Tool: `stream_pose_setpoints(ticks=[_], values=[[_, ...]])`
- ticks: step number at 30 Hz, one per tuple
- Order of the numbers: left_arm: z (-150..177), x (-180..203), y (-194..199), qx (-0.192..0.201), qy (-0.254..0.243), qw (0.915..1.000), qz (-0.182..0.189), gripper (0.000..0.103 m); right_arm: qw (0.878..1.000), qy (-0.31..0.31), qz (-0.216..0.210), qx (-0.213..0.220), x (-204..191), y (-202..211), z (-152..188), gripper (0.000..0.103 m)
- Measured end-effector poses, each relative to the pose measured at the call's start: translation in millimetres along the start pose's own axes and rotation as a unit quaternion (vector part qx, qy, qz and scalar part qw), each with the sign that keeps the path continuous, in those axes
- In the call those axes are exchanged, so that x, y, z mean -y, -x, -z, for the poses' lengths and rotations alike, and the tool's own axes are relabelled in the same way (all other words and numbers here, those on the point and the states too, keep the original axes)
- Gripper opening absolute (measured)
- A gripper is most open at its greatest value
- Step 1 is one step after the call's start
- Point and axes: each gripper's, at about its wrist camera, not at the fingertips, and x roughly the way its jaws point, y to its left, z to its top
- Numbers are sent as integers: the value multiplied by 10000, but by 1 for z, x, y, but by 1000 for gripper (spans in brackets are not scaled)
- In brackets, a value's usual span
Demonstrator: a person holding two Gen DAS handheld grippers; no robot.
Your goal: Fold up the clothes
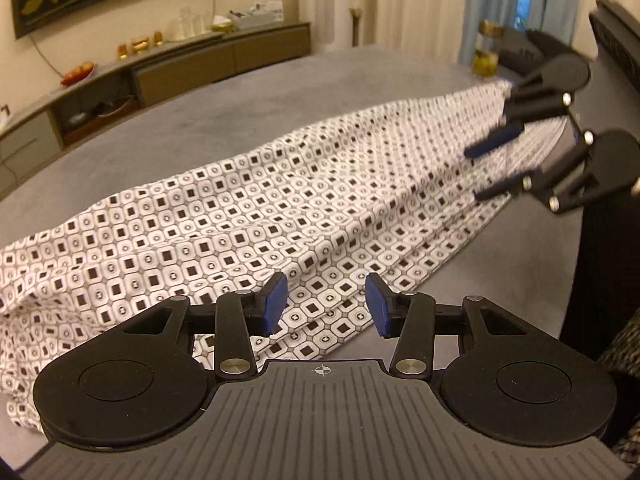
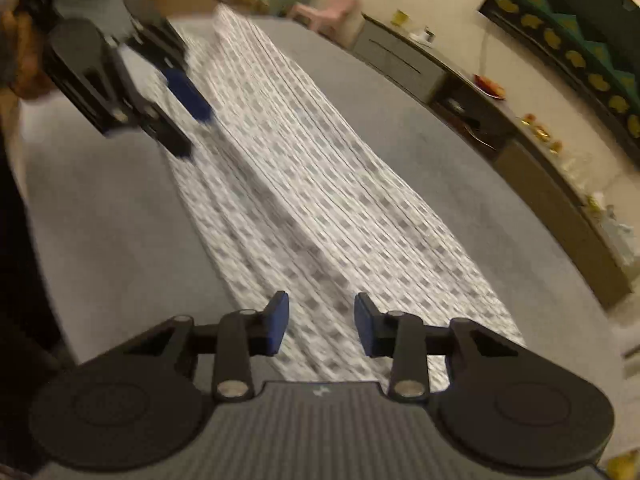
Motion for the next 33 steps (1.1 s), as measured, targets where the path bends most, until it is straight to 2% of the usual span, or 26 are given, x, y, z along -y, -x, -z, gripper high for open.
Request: stream_pose_setpoints(ticks=[1, 7, 9, 11, 15, 17, 21, 23, 24, 25, 26, 28, 29, 31, 33], values=[[-2, 2, -5, -51, -48, 10000, -15, 37, 9999, 57, 98, -94, 1, -5, 3, 35], [-4, 13, -28, -262, -294, 9992, 17, 37, 9995, 246, -101, -142, -8, -8, 1, 35], [-4, 15, -29, -295, -343, 9990, -18, 36, 9993, 309, -167, -158, -11, -9, 0, 32], [-5, 15, -26, -223, -359, 9991, 0, 36, 9989, 372, -234, -174, -14, -10, -1, 1], [-7, 20, -17, 75, -493, 9986, 163, 39, 9980, 477, -374, -198, -19, -11, -2, 0], [-8, 26, -16, 162, -618, 9975, 304, 44, 9981, 296, -525, -137, -19, 1, 3, 0], [-13, 50, -30, 97, -1080, 9929, 489, 44, 9966, -54, -825, -58, -16, 21, 12, 0], [-16, 61, -41, 26, -1278, 9908, 445, 42, 9957, -196, -906, -68, -11, 22, 14, 0], [-18, 63, -46, -46, -1314, 9904, 416, 38, 9953, -246, -930, -57, -9, 23, 15, 0], [-20, 63, -50, -165, -1268, 9907, 463, 16, 9953, -293, -917, -42, -7, 24, 15, 0], [-21, 59, -52, -278, -1170, 9910, 596, 0, 9953, -331, -909, -48, -4, 24, 15, 1], [-22, 53, -50, -328, -1055, 9917, 659, 0, 9928, -501, -1078, -144, 3, 20, 14, 6], [-21, 49, -48, -325, -983, 9929, 583, 0, 9910, -692, -1147, -82, 11, 22, 17, 16], [-19, 39, -41, -279, -821, 9947, 559, 0, 9825, -1376, -1253, 37, 37, 29, 30, 22], [-18, 28, -28, -115, -665, 9958, 613, 1, 9687, -2222, -1100, 126, 74, 40, 56, 22]])
